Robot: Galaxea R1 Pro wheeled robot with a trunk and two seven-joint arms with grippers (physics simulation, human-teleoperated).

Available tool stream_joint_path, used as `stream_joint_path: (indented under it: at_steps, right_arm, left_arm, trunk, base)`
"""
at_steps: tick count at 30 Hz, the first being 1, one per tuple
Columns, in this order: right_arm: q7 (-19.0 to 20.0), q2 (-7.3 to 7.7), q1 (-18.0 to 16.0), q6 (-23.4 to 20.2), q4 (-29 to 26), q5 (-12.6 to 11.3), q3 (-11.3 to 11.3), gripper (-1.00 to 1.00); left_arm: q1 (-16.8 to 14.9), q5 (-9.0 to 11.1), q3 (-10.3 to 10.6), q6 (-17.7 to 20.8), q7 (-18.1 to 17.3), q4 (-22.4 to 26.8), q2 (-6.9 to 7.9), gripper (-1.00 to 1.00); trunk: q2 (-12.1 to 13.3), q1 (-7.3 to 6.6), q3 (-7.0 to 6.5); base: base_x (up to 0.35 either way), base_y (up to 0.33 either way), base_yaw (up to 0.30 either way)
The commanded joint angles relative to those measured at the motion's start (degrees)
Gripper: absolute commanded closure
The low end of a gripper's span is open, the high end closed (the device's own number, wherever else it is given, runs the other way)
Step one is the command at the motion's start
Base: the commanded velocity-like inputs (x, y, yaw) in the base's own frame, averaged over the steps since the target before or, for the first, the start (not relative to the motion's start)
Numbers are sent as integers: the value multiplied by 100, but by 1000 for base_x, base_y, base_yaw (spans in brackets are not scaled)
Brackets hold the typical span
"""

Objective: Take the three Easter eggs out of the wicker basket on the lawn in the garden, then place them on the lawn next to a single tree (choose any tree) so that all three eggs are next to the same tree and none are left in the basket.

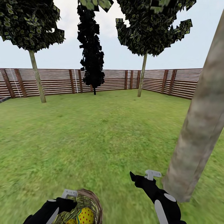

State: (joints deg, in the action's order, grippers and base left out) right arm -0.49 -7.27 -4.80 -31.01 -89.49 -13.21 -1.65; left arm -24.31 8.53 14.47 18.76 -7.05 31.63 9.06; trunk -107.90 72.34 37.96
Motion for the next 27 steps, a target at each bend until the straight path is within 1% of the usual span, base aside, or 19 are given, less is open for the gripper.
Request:
stream_joint_path:
  at_steps: [1,11,27]
  right_arm:
    - [-5,-2,-3,-28,-7,-24,2,-100]
    - [-4,-2,-3,-28,-7,-24,2,-100]
    - [-4,-2,-3,-28,-7,-24,7,-100]
  left_arm:
    - [-3,59,50,31,12,10,8,-100]
    - [-3,61,112,24,2,10,10,-100]
    - [-3,61,118,22,2,10,10,-100]
  trunk:
    - [-45,22,25]
    - [-446,242,204]
    - [-1087,593,491]
  base:
    - [0,0,0]
    - [0,0,0]
    - [0,0,0]
